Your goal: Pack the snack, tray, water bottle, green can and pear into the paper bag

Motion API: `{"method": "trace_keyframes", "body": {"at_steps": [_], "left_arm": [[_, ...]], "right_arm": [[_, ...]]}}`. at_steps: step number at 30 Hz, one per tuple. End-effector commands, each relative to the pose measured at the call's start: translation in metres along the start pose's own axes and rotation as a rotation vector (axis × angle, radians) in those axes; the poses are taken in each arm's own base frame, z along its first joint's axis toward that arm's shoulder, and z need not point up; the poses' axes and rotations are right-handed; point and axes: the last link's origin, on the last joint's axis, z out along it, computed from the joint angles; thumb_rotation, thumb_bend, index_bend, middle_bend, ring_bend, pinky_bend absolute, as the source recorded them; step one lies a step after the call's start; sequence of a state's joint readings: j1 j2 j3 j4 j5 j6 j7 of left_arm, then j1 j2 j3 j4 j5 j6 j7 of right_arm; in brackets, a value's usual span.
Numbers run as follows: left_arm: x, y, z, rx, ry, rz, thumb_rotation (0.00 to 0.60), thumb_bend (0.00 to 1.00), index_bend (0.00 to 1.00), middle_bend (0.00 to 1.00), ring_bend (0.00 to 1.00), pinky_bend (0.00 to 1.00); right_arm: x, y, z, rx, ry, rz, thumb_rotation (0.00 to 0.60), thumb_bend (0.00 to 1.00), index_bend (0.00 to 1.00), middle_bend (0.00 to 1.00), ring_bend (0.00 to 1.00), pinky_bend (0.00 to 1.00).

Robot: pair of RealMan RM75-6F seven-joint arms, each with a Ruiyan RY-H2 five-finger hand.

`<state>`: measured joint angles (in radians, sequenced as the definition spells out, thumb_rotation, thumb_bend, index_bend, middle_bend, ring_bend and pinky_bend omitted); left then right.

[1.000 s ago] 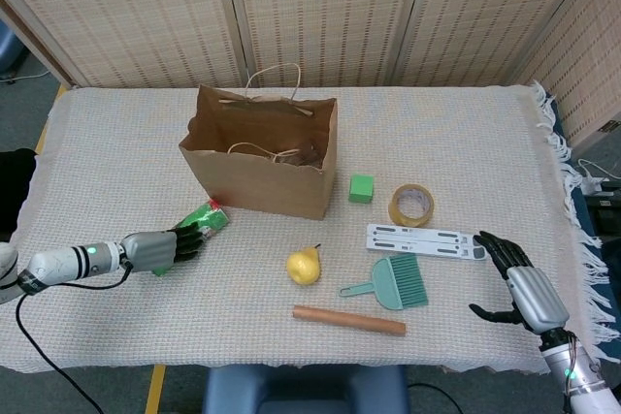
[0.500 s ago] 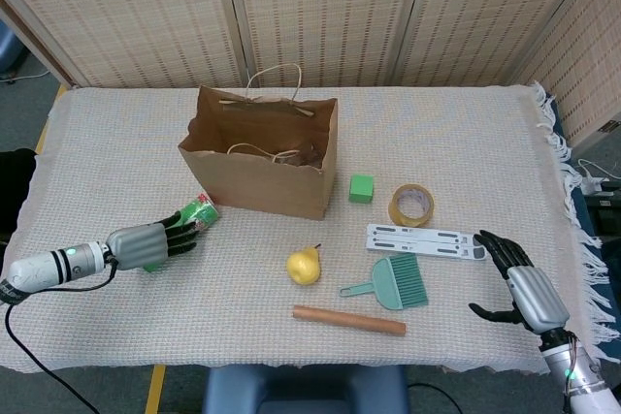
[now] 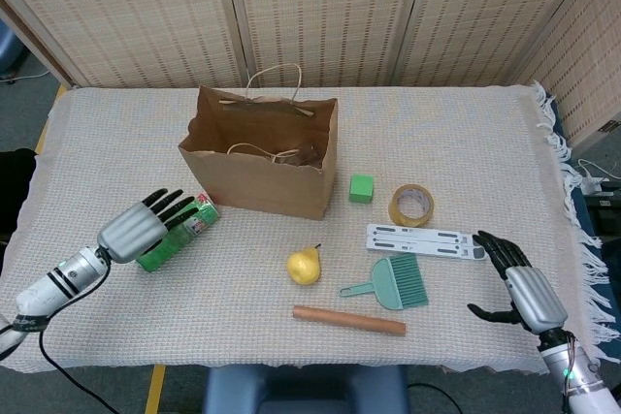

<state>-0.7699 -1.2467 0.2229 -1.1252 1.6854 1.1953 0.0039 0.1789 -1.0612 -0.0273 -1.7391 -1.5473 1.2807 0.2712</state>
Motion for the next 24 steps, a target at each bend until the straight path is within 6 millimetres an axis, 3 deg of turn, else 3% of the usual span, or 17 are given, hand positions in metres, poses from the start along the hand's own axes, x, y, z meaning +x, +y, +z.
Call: {"method": "trace_keyframes", "body": {"at_steps": [1, 8, 13, 24], "left_arm": [[-0.006, 0.032, 0.007, 0.261, -0.096, -0.344, 0.600, 0.38, 0.00, 0.00, 0.00, 0.09], [-0.003, 0.052, 0.016, 0.447, -0.195, -0.471, 0.600, 0.36, 0.00, 0.00, 0.00, 0.00], [-0.006, 0.061, 0.017, 0.518, -0.257, -0.544, 0.600, 0.34, 0.00, 0.00, 0.00, 0.00], [0.011, 0.082, 0.030, 0.586, -0.236, -0.691, 0.600, 0.34, 0.00, 0.00, 0.00, 0.00]], "right_arm": [[0.000, 0.000, 0.000, 0.000, -0.001, 0.001, 0.600, 0.07, 0.00, 0.00, 0.00, 0.00], [0.001, 0.001, 0.000, -0.005, -0.004, 0.007, 0.600, 0.07, 0.00, 0.00, 0.00, 0.00], [0.000, 0.000, 0.000, -0.005, -0.008, 0.007, 0.600, 0.07, 0.00, 0.00, 0.00, 0.00], [-0.001, 0.000, 0.001, -0.009, -0.012, 0.002, 0.600, 0.07, 0.00, 0.00, 0.00, 0.00]]}}
